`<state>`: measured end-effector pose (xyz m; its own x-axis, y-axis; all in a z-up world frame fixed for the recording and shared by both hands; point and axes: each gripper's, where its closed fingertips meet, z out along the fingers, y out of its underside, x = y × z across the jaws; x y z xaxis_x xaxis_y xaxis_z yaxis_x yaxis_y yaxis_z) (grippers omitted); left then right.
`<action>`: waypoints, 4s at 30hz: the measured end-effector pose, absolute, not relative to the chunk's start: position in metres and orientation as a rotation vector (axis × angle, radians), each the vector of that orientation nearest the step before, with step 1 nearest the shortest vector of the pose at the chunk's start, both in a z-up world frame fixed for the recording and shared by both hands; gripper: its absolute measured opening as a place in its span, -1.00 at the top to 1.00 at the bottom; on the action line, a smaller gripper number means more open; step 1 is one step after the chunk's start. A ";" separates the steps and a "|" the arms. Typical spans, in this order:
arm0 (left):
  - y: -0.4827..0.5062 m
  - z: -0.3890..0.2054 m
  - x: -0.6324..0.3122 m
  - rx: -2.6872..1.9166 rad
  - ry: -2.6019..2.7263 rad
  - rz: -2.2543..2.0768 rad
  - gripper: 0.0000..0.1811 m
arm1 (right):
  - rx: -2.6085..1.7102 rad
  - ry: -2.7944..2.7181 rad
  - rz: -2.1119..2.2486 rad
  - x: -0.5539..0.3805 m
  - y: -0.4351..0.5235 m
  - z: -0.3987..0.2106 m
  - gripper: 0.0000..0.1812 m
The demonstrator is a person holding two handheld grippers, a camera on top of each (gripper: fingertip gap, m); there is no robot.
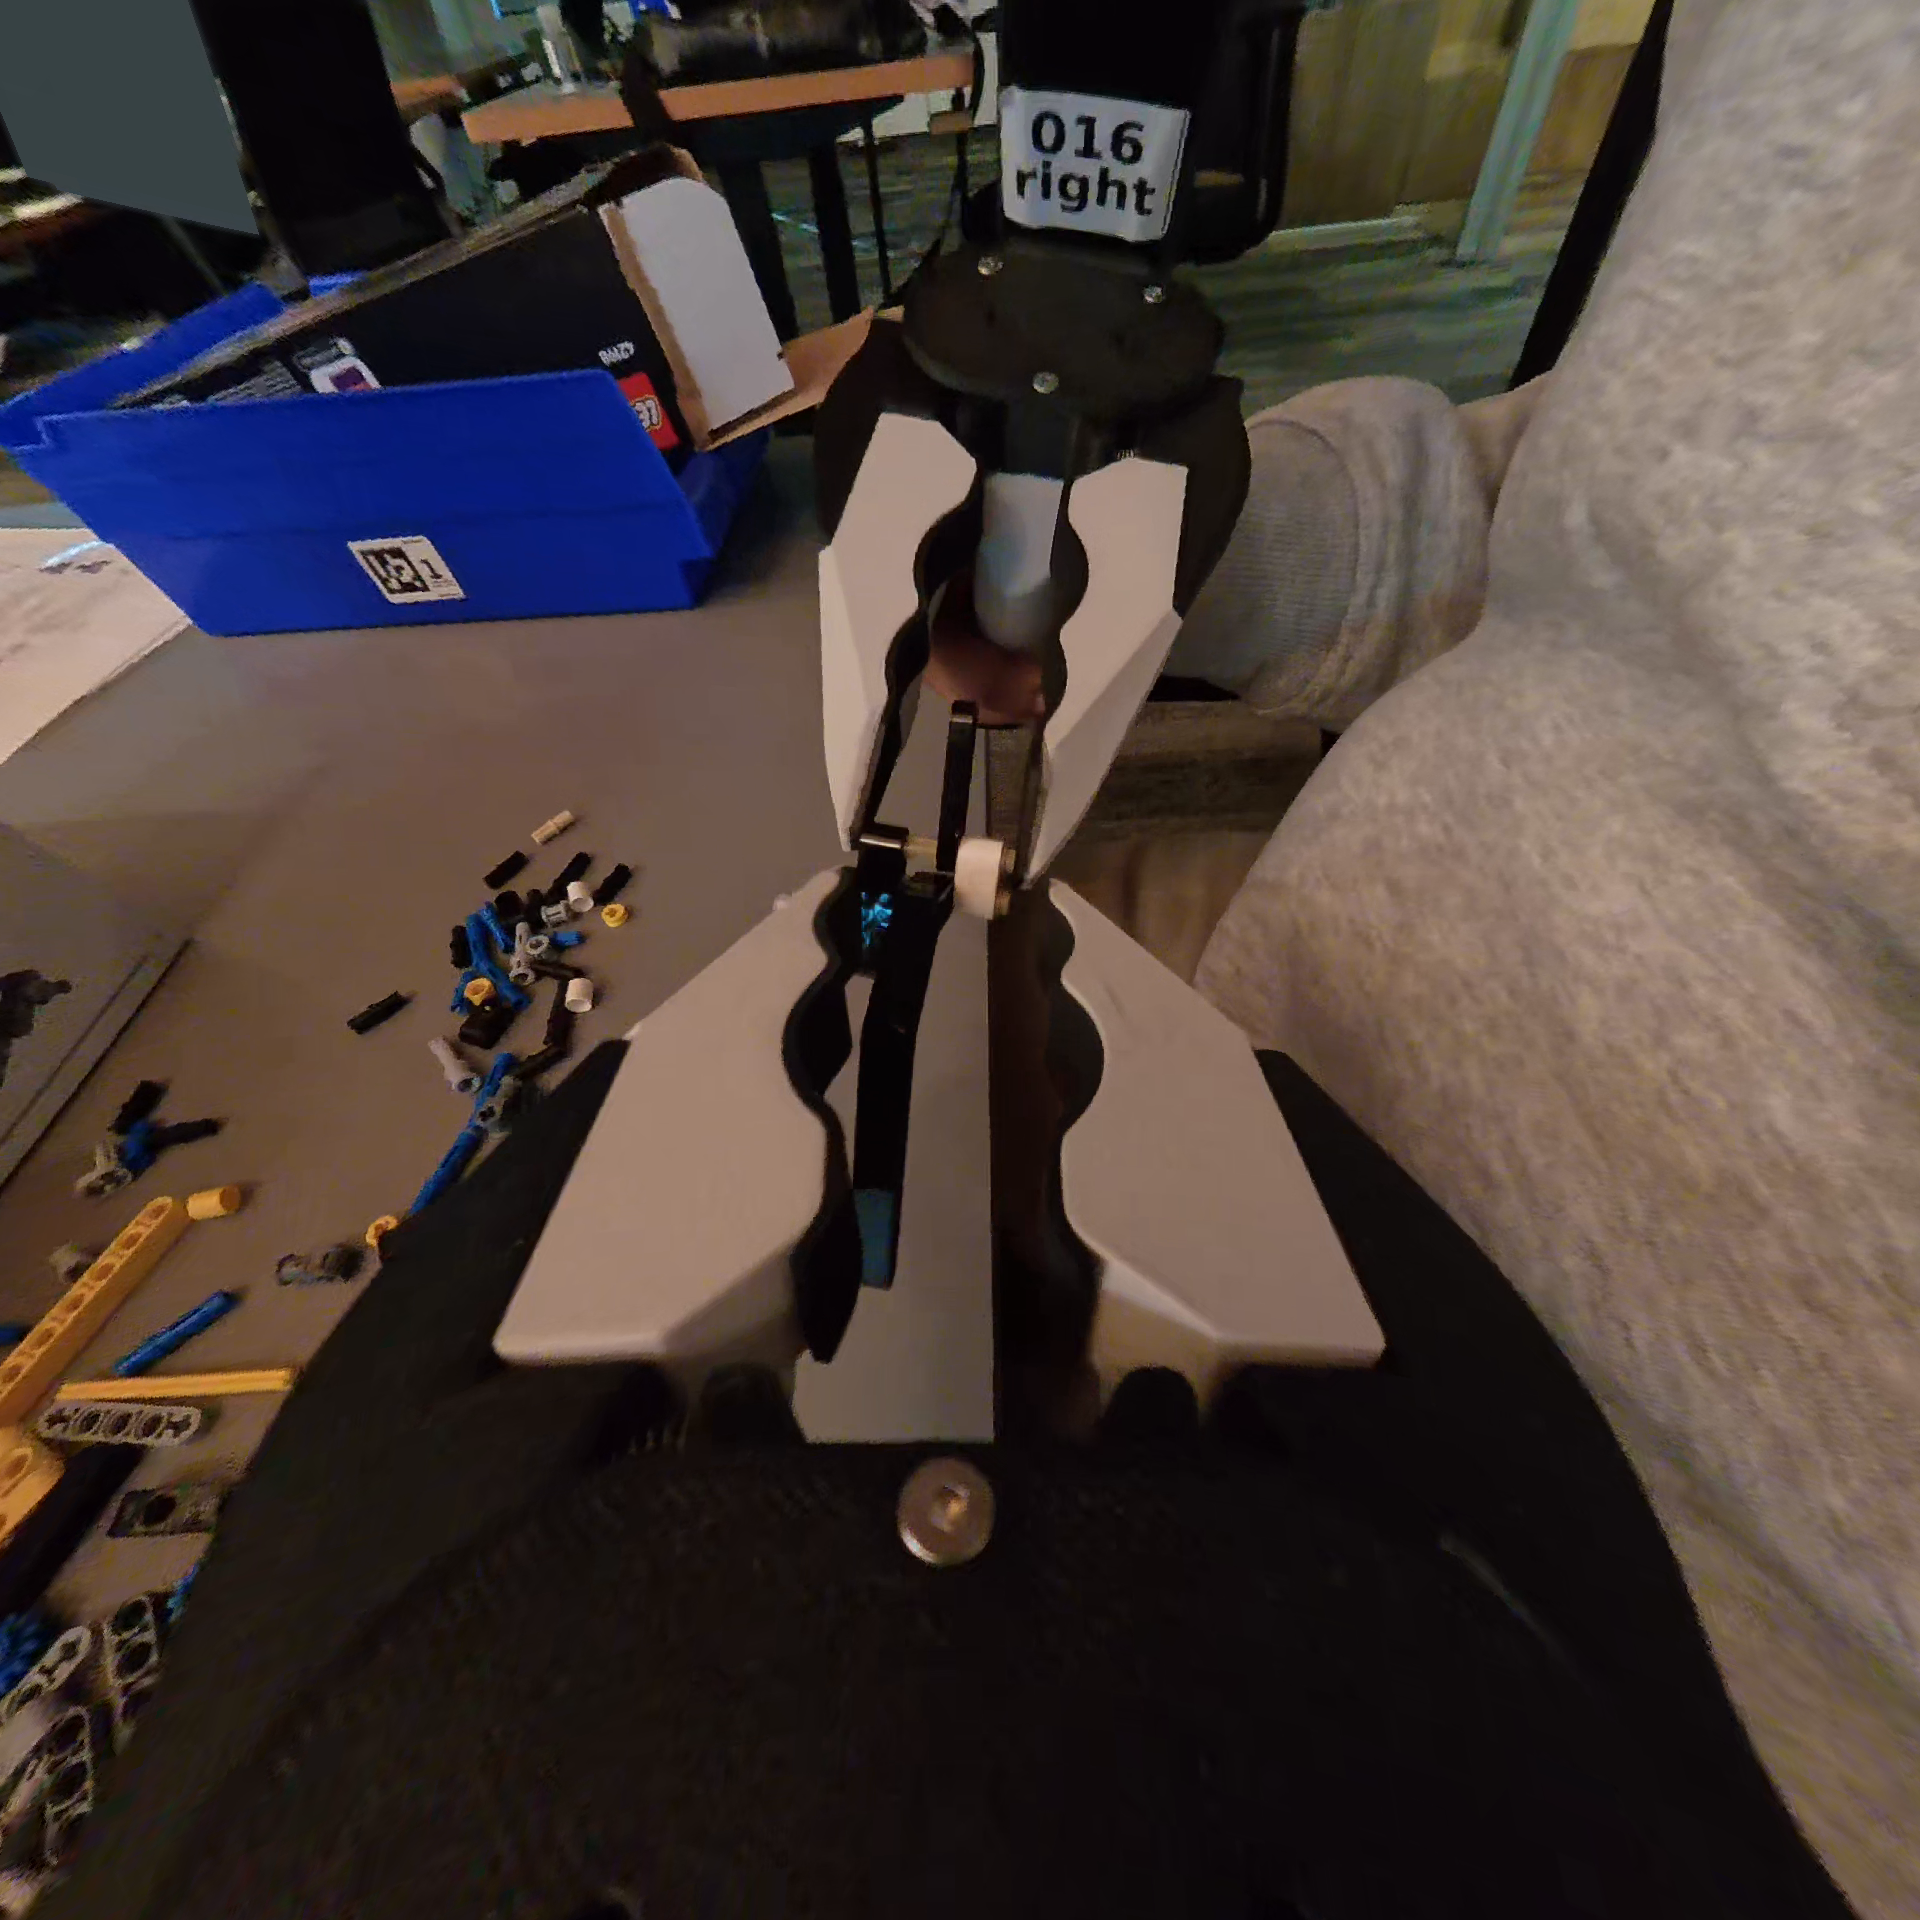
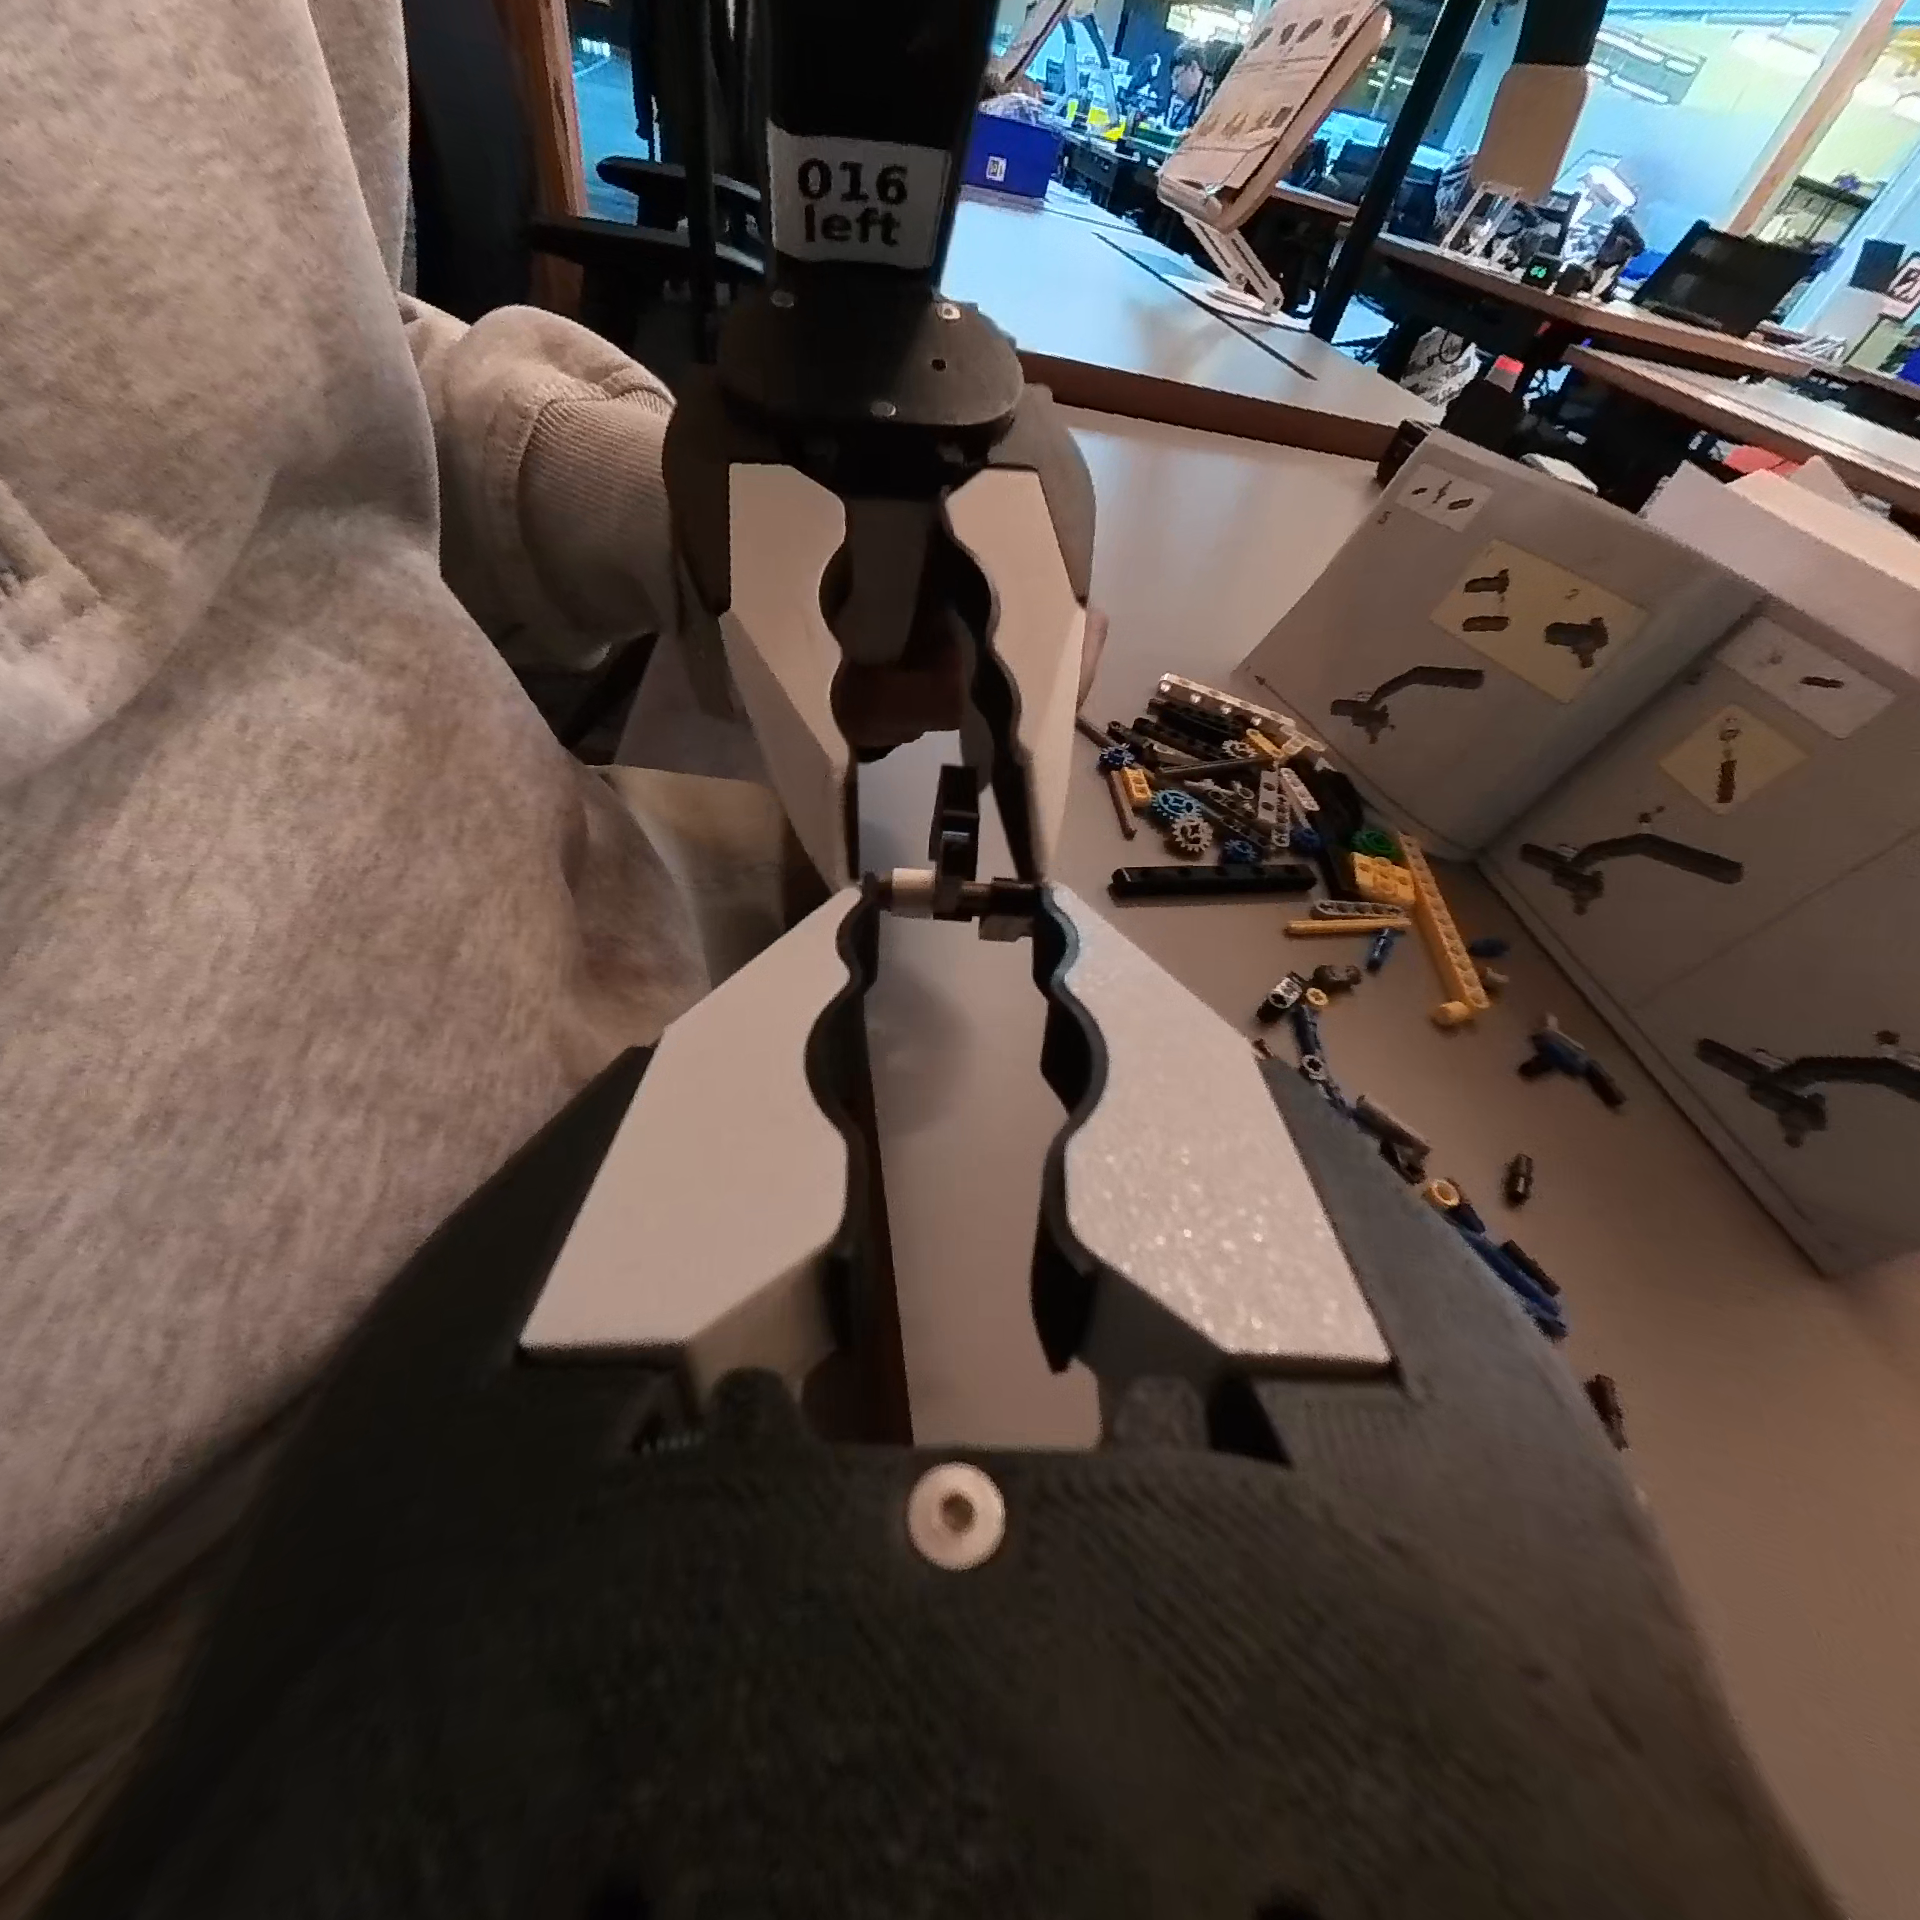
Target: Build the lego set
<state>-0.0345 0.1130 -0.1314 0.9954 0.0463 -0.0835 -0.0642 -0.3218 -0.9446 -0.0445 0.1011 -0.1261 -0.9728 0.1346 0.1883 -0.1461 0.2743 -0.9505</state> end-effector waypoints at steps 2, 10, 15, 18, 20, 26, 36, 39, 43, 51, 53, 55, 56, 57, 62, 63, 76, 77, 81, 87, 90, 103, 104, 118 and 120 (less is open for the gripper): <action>0.113 -0.130 -0.034 -1.887 0.020 0.117 0.65 | 0.014 -2.308 1.780 -0.044 0.101 -0.125 0.69; 0.114 -0.131 -0.032 -1.876 0.017 0.084 0.68 | 0.025 -2.314 1.851 -0.039 0.100 -0.121 0.70; 0.114 -0.121 -0.033 -1.813 -0.011 0.059 0.68 | -0.001 -2.238 1.924 -0.041 0.100 -0.110 0.69; 0.114 -0.112 -0.034 -1.751 -0.028 0.051 0.68 | -0.021 -2.158 1.982 -0.042 0.101 -0.101 0.69; 0.114 -0.107 -0.034 -1.720 -0.038 0.037 0.68 | -0.034 -2.129 2.012 -0.042 0.101 -0.096 0.69; 0.115 -0.102 -0.032 -1.683 -0.032 0.043 0.69 | -0.050 -2.113 2.061 -0.040 0.101 -0.091 0.69; 0.115 -0.097 -0.031 -1.661 -0.029 0.054 0.68 | -0.080 -2.129 2.090 -0.038 0.102 -0.087 0.70; 0.115 -0.097 -0.031 -1.665 -0.033 0.054 0.69 | -0.075 -2.123 2.068 -0.039 0.101 -0.087 0.70; 0.114 -0.097 -0.032 -1.662 -0.038 0.049 0.70 | -0.071 -2.120 2.054 -0.039 0.101 -0.087 0.70; 0.114 -0.095 -0.032 -1.651 -0.042 0.061 0.70 | -0.073 -2.077 2.061 -0.040 0.101 -0.084 0.70; 0.114 -0.094 -0.032 -1.650 -0.042 0.059 0.70 | -0.070 -2.054 2.041 -0.041 0.101 -0.083 0.67; 0.114 -0.094 -0.032 -1.649 -0.044 0.060 0.70 | -0.055 -2.051 2.032 -0.039 0.101 -0.083 0.71; 0.114 -0.094 -0.032 -1.649 -0.042 0.060 0.70 | -0.054 -2.051 2.031 -0.039 0.101 -0.083 0.71; 0.114 -0.094 -0.032 -1.650 -0.042 0.058 0.70 | -0.053 -2.052 2.031 -0.039 0.101 -0.082 0.71; 0.114 -0.094 -0.031 -1.654 -0.039 0.059 0.70 | -0.050 -2.065 2.028 -0.038 0.101 -0.083 0.71; 0.114 -0.094 -0.030 -1.654 -0.038 0.061 0.70 | -0.051 -2.069 2.028 -0.038 0.101 -0.083 0.71; 0.114 -0.095 -0.029 -1.664 -0.037 0.064 0.72 | -0.020 -2.058 2.007 -0.037 0.100 -0.084 0.74; 0.114 -0.096 -0.029 -1.668 -0.037 0.066 0.72 | -0.016 -2.058 1.998 -0.037 0.100 -0.084 0.74; 0.114 -0.095 -0.028 -1.662 -0.038 0.065 0.72 | -0.004 -2.048 1.986 -0.036 0.100 -0.083 0.74; 0.114 -0.089 -0.026 -1.640 -0.014 0.104 0.72 | 0.034 -2.008 1.973 -0.034 0.101 -0.078 0.74; 0.114 -0.084 -0.027 -1.614 0.005 0.156 0.71 | 0.057 -1.950 1.961 -0.033 0.101 -0.073 0.75; 0.110 -0.080 -0.034 -1.593 0.003 0.250 0.71 | 0.026 -1.821 1.996 -0.037 0.111 -0.060 0.74; 0.110 -0.081 -0.037 -1.587 -0.035 0.222 0.71 | -0.012 -1.821 2.023 -0.040 0.113 -0.061 0.73; 0.117 -0.094 -0.046 -1.609 -0.181 0.056 0.72 | -0.207 -1.925 2.195 -0.050 0.111 -0.074 0.60; 0.118 -0.093 -0.044 -1.615 -0.158 0.077 0.71 | -0.211 -1.947 2.204 -0.049 0.111 -0.076 0.58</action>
